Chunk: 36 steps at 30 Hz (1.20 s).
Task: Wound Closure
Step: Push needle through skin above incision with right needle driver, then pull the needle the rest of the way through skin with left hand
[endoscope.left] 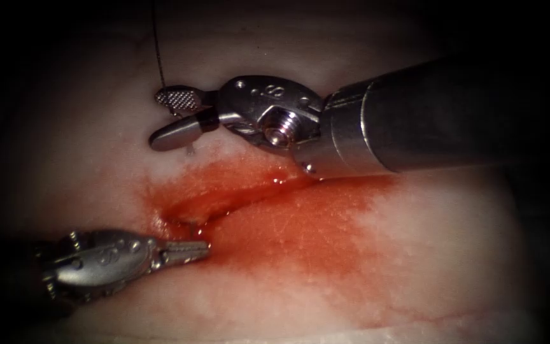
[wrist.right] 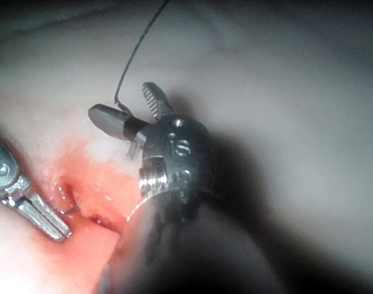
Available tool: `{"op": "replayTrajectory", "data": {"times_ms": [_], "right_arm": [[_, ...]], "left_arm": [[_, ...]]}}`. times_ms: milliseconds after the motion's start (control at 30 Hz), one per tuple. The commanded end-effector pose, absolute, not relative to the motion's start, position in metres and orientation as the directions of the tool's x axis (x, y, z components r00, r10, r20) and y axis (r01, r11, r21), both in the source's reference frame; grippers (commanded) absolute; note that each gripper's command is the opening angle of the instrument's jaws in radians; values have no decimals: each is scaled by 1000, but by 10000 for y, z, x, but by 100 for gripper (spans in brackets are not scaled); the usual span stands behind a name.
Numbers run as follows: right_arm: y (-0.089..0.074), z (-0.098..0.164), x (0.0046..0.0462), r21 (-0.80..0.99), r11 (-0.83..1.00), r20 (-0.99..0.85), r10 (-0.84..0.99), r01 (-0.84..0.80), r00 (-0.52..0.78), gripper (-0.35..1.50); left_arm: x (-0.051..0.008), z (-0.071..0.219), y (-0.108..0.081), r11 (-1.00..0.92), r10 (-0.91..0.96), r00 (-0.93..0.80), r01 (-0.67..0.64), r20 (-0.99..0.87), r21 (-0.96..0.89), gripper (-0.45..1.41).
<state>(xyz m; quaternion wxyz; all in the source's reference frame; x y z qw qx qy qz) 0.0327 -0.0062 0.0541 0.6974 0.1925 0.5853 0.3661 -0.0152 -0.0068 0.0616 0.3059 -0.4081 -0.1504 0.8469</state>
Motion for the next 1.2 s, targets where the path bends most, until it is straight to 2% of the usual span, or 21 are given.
{"op": "replayTrajectory", "data": {"times_ms": [33, 133, 167, 333, 533, 967, 1000, 1033, 1067, 1100, 1133, 1200], "right_arm": [[-66, 545, 337, 705, 649, -665, 745, -285, 52, -35], [-66, 546, 339, 734, 614, -628, 777, -291, 55, -35], [-67, 547, 341, 806, 515, -532, 847, -292, 27, -35], [-80, 556, 350, 920, 344, -346, 938, -187, 23, -35], [-112, 561, 361, 958, 279, -275, 959, -66, 70, -35], [-133, 533, 353, 955, 294, -292, 954, -32, 65, -35], [-126, 534, 350, 932, 358, -357, 933, -48, 37, 15], [-121, 534, 349, 917, 395, -394, 919, -53, 23, 47], [-121, 534, 349, 917, 395, -394, 919, -53, 23, 47], [-106, 537, 341, 891, 448, -450, 893, -78, -15, 103], [-102, 539, 338, 877, 472, -475, 880, -91, -17, 115], [-89, 543, 329, 860, 499, -503, 864, -105, -17, 123]], "left_arm": [[-156, 621, -71, -768, 640, -481, -392, -599, -505, -30], [-155, 621, -70, -769, 639, -481, -391, -600, -506, -30], [-154, 621, -70, -769, 639, -481, -391, -600, -506, -30], [-153, 621, -70, -770, 638, -482, -389, -600, -506, -30], [-152, 622, -69, -770, 638, -482, -388, -601, -507, -30], [-150, 620, -67, -773, 634, -485, -387, -602, -502, -30], [-149, 618, -66, -783, 622, -492, -380, -609, -492, -30], [-149, 616, -66, -789, 614, -495, -377, -615, -485, -30], [-149, 616, -66, -789, 614, -495, -377, -615, -485, -30], [-145, 610, -68, -815, 579, -490, -355, -652, -457, -27], [-143, 608, -69, -818, 575, -485, -353, -659, -454, -27], [-139, 604, -72, -829, 560, -487, -341, -670, -444, -27]]}}
